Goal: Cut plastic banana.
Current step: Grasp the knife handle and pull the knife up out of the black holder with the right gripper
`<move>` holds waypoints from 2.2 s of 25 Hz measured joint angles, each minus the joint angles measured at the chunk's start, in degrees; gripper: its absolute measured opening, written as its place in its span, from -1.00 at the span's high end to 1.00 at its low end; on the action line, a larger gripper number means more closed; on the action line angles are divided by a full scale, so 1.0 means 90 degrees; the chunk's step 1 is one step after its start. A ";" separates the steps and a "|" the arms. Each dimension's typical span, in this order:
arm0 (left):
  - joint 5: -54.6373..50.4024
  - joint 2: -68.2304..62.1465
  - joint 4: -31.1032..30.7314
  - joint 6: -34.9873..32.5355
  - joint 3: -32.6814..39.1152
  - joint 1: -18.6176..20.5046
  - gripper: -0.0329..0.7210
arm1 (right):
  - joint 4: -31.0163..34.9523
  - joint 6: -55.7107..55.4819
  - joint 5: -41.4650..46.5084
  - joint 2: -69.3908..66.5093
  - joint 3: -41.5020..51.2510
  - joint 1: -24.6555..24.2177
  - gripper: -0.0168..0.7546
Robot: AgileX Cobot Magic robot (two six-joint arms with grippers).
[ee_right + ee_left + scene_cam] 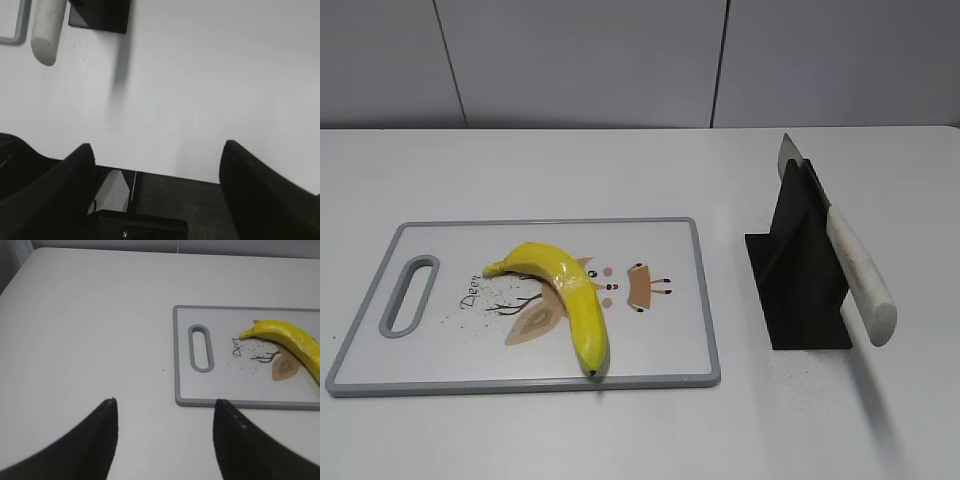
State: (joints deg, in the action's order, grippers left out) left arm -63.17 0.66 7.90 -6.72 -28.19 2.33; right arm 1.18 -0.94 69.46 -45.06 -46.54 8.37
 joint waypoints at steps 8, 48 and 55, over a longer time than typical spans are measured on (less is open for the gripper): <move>0.0000 0.0000 0.0000 0.0000 0.0000 0.0000 -0.64 | 0.0160 -0.0086 -0.0161 -0.1455 -0.0359 0.0531 -0.56; 0.0002 0.0000 0.0000 0.0006 0.0007 0.0000 -0.64 | 0.0100 -0.2523 -0.1237 -0.5404 -0.1615 0.1679 0.54; 0.0007 0.0000 0.0000 0.0006 0.0007 0.0000 -0.63 | 0.0138 -0.2532 -0.1225 -0.5303 -0.1615 0.1679 0.54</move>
State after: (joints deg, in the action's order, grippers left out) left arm -63.10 0.66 7.90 -6.67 -28.13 2.33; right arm 2.42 -23.74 58.44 -92.79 -61.07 23.49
